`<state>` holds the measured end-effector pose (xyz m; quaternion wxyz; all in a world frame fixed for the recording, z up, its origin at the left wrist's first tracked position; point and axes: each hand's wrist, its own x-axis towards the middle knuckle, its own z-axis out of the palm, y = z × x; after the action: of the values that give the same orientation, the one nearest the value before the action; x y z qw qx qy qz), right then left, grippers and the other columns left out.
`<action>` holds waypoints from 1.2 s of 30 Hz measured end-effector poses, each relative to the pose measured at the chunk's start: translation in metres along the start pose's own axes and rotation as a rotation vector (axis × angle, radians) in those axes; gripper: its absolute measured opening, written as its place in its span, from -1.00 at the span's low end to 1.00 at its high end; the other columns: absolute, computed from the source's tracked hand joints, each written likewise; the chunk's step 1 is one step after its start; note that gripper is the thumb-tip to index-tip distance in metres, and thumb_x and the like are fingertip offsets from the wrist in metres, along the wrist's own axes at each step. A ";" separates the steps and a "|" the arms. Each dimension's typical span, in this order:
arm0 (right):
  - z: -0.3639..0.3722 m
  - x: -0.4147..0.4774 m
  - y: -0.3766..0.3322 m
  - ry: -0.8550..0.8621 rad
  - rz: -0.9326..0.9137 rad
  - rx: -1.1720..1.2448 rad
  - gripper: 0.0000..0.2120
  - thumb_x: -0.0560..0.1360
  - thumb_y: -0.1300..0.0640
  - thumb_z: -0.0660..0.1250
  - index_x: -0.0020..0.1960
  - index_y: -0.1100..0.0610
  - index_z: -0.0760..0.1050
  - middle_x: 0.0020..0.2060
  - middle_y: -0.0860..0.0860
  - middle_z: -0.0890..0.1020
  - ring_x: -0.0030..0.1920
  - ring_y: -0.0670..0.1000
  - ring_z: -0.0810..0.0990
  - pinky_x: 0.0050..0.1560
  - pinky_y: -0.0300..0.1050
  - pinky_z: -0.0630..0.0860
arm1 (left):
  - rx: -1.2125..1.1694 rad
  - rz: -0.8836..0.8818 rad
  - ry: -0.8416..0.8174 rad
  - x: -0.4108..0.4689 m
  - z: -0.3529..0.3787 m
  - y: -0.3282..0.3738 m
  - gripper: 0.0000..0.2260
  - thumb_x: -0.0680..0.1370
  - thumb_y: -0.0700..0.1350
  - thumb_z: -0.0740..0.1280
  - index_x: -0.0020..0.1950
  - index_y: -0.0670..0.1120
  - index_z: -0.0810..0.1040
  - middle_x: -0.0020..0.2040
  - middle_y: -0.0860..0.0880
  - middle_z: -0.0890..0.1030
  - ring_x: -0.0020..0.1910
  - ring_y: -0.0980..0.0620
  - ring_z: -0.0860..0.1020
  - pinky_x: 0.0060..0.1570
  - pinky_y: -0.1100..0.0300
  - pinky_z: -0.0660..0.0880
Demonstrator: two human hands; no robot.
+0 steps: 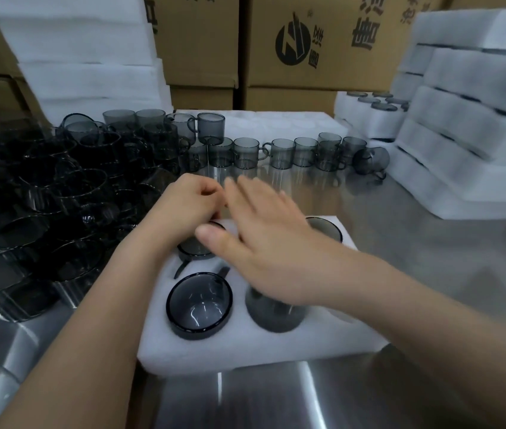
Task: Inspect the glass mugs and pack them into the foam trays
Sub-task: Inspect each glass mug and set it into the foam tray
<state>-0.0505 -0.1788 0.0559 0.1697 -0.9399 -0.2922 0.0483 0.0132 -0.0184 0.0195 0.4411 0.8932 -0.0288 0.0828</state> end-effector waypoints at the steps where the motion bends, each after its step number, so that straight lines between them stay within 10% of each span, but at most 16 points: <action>1: 0.009 0.002 0.000 -0.036 -0.004 -0.033 -0.18 0.49 -0.35 -0.21 0.60 0.09 -0.21 0.60 0.01 -0.12 0.57 -0.04 -0.22 0.55 0.10 -0.24 | -0.023 0.005 0.006 0.000 0.000 -0.001 -0.78 0.58 -0.16 0.30 -0.23 -0.12 0.65 -0.32 -0.08 0.62 -0.29 0.05 0.50 -0.16 0.10 0.45; 13: 0.028 0.000 0.004 0.039 -0.126 -0.203 -0.21 0.49 -0.35 -0.25 0.60 0.05 -0.17 0.59 -0.03 -0.02 0.55 -0.05 -0.09 0.51 0.19 -0.08 | -0.322 -0.057 0.040 0.002 0.000 -0.004 -0.74 0.64 -0.21 0.21 -0.17 -0.15 0.61 -0.46 0.01 0.55 -0.48 0.16 0.49 -0.38 0.35 0.44; 19: 0.007 0.006 0.012 0.162 -0.039 0.620 -0.73 0.62 0.11 0.23 0.30 0.03 0.50 0.22 -0.04 0.60 0.26 -0.10 0.52 0.35 -0.16 0.38 | -0.039 -0.068 -0.070 0.007 0.002 0.002 -0.71 0.56 -0.12 0.35 -0.37 -0.04 0.58 -0.50 0.10 0.52 -0.37 0.07 0.45 -0.26 0.20 0.39; 26: -0.032 0.023 0.079 0.563 0.169 0.918 -0.63 0.56 0.35 0.18 -0.21 0.03 0.66 -0.24 0.03 0.73 -0.22 -0.03 0.68 -0.14 -0.20 0.61 | 0.114 -0.148 -0.289 0.012 0.001 0.007 -0.62 0.52 0.17 0.36 -0.34 -0.07 0.47 -0.46 -0.01 0.38 -0.45 0.03 0.37 -0.29 0.19 0.30; 31: -0.047 0.059 0.194 0.624 0.542 0.343 -0.77 0.51 0.27 0.21 0.08 0.27 0.58 -0.10 0.19 0.63 -0.06 0.16 0.58 -0.02 -0.08 0.49 | 0.129 -0.132 -0.278 0.014 0.003 0.003 -0.60 0.53 0.17 0.36 -0.38 -0.06 0.51 -0.46 -0.01 0.44 -0.41 0.04 0.43 -0.25 0.18 0.34; 36: -0.053 0.091 0.257 0.630 0.745 0.191 -0.51 0.50 0.06 0.35 0.35 0.23 0.34 0.29 0.27 0.45 0.27 0.28 0.44 0.24 0.07 0.43 | 0.099 -0.135 -0.293 0.014 0.003 0.001 -0.63 0.54 0.16 0.35 -0.32 -0.08 0.50 -0.40 -0.06 0.42 -0.39 0.02 0.41 -0.24 0.16 0.34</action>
<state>0.1712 -0.3412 0.0170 0.3065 -0.9296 0.1346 -0.1542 0.0274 -0.0211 0.0205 0.3922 0.9162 -0.0285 -0.0770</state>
